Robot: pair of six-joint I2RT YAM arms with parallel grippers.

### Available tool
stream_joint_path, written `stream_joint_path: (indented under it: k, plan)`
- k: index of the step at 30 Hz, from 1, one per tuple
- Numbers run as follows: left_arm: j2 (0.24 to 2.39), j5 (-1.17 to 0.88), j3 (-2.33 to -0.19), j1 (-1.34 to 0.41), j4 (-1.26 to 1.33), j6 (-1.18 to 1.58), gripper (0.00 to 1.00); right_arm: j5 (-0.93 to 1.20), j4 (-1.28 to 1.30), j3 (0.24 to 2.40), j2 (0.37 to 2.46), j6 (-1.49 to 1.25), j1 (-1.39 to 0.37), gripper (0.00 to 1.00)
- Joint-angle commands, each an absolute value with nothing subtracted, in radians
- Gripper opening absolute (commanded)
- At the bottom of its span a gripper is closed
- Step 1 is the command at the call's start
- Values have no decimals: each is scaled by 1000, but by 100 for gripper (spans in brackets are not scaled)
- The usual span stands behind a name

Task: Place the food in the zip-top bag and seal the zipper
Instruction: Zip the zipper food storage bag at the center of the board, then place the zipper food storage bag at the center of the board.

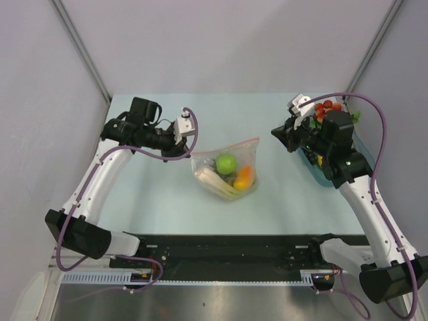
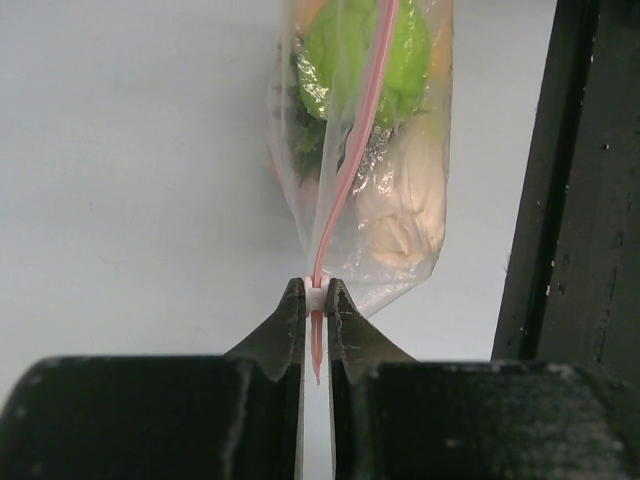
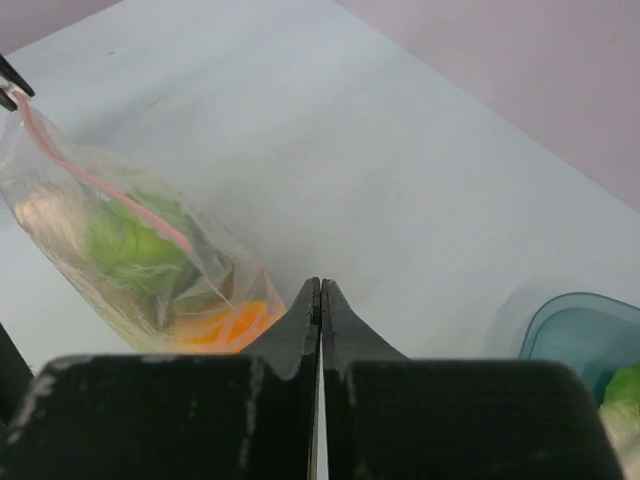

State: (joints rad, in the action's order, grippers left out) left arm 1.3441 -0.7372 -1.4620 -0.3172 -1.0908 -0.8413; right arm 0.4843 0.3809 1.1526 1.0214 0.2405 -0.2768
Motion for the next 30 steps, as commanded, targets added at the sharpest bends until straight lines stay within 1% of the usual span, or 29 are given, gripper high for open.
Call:
stream_joint_path:
  k: [1,3,4,5,6,7,9,10,12,15,16,19,24,26,27,29,30]
  plan:
    - [1394,-791,-1578,-311,-997,-740,0,534,266,1155,1064,242,-276,6]
    - [1445,-804,-1653,-313,-991,-700,0,564,256,1161,1084,239,-275,28]
    - [1462,-807,-1679,-313,-997,-692,0,575,253,1164,1088,241,-275,55]
    - [1492,-805,-1724,-313,-1008,-692,0,581,252,1166,1083,242,-275,65]
    - [1502,-808,-1741,-313,-1035,-699,0,597,252,1169,1077,250,-273,74]
    - [1509,-808,-1755,-313,-1046,-709,0,609,252,1170,1068,290,-270,88]
    - [1509,-811,-1764,-313,-1054,-729,0,637,247,1177,1026,345,-268,98]
    - [1506,-816,-1758,-313,-1052,-738,0,646,245,1178,1011,404,-270,100]
    - [1497,-824,-1758,-317,-1058,-753,0,689,267,1189,988,484,-281,100]
    - [1470,-825,-1744,-334,-1051,-784,0,632,296,1200,1011,612,-389,100]
    - [1465,-819,-1735,-340,-1045,-784,0,615,295,1203,1023,638,-447,100]
    - [1448,-816,-1732,-367,-1046,-801,0,597,281,1224,1086,684,-538,100]
    - [1411,-804,-1709,-403,-1057,-847,0,519,281,1239,1175,765,-603,100]
    - [1387,-792,-1684,-413,-1052,-859,0,494,273,1244,1204,778,-609,98]
    - [1381,-787,-1677,-417,-1046,-861,0,492,278,1247,1213,785,-612,90]
    - [1359,-781,-1654,-417,-1031,-845,0,494,296,1253,1227,793,-612,77]
    - [1355,-776,-1646,-417,-1029,-841,0,495,322,1256,1229,798,-612,61]
